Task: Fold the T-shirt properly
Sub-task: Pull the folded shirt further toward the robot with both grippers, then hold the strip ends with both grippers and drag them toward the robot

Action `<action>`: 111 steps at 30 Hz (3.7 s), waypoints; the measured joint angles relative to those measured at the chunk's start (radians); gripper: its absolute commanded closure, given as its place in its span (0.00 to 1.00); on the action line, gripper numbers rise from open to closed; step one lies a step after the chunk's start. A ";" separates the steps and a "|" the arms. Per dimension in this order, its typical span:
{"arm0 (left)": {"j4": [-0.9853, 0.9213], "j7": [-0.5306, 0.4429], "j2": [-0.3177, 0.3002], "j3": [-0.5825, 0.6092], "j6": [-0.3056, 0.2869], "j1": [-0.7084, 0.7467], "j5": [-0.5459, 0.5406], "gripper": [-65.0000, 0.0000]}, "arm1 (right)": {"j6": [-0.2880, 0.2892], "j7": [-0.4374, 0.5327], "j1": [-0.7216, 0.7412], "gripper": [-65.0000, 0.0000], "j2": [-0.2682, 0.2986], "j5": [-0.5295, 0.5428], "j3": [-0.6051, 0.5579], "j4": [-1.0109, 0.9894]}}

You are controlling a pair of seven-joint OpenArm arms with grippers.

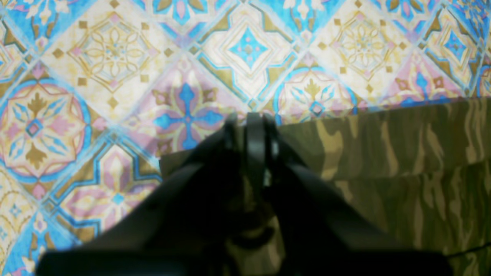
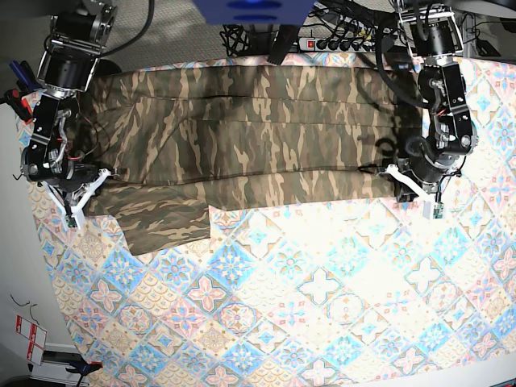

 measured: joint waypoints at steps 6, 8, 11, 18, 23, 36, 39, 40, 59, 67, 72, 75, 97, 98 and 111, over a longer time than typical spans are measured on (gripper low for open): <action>0.001 0.002 -0.018 0.000 -0.003 0.018 -0.006 1.00 | 0.000 -0.024 -0.032 1.00 -0.003 0.005 0.051 0.006; 0.019 0.002 -0.022 0.000 -0.003 0.029 -0.003 1.00 | 0.001 -0.033 -0.038 1.00 -0.003 -0.003 0.051 0.035; 0.083 0.005 -0.019 0.000 -0.003 0.063 -0.002 1.00 | 0.001 -0.023 -0.043 1.00 -0.003 0.011 0.051 0.085; 0.133 0.005 -0.018 0.000 -0.003 0.101 0.000 1.00 | 0.000 -0.071 -0.069 1.00 -0.039 0.002 0.052 0.117; 0.131 0.000 -0.019 0.000 0.000 0.113 0.000 1.00 | -0.003 -0.069 -0.098 1.00 -0.035 0.001 0.053 0.174; 0.131 0.000 -0.019 -0.001 -0.004 0.131 -0.002 1.00 | 0.001 -0.082 -0.165 1.00 -0.037 -0.002 0.117 0.212; 0.131 0.004 -0.019 -0.001 -0.003 0.133 -0.001 1.00 | 0.001 -0.086 -0.170 1.00 -0.036 0.010 0.117 0.247; 0.131 0.004 -0.019 -0.001 -0.003 0.135 -0.001 1.00 | 0.001 -0.090 -0.174 1.00 -0.037 0.010 0.117 0.253; 0.250 0.008 -0.019 -0.003 -0.003 0.228 0.000 1.00 | 0.000 -0.132 -0.264 1.00 -0.058 0.012 0.161 0.330; 0.248 0.003 -0.039 -0.003 -0.001 0.220 -0.002 1.00 | 0.001 -0.174 -0.300 1.00 -0.102 0.011 0.195 0.425; 0.247 0.004 -0.039 -0.001 0.000 0.223 0.000 1.00 | 0.000 -0.186 -0.317 1.00 -0.126 0.009 0.196 0.426; 0.245 0.004 -0.039 -0.001 0.000 0.225 0.013 1.00 | -0.003 -0.192 -0.328 1.00 -0.146 -0.005 0.197 0.426; 0.183 -0.080 -0.042 0.061 -0.002 0.273 0.075 1.00 | -0.003 -0.145 -0.383 1.00 -0.155 0.002 0.197 0.394; 0.179 -0.090 -0.042 0.061 0.000 0.275 0.076 1.00 | -0.003 -0.146 -0.383 1.00 -0.156 -0.003 0.197 0.389; 0.156 -0.109 -0.042 0.061 -0.002 0.275 0.075 1.00 | -0.003 -0.145 -0.396 1.00 -0.156 0.001 0.197 0.377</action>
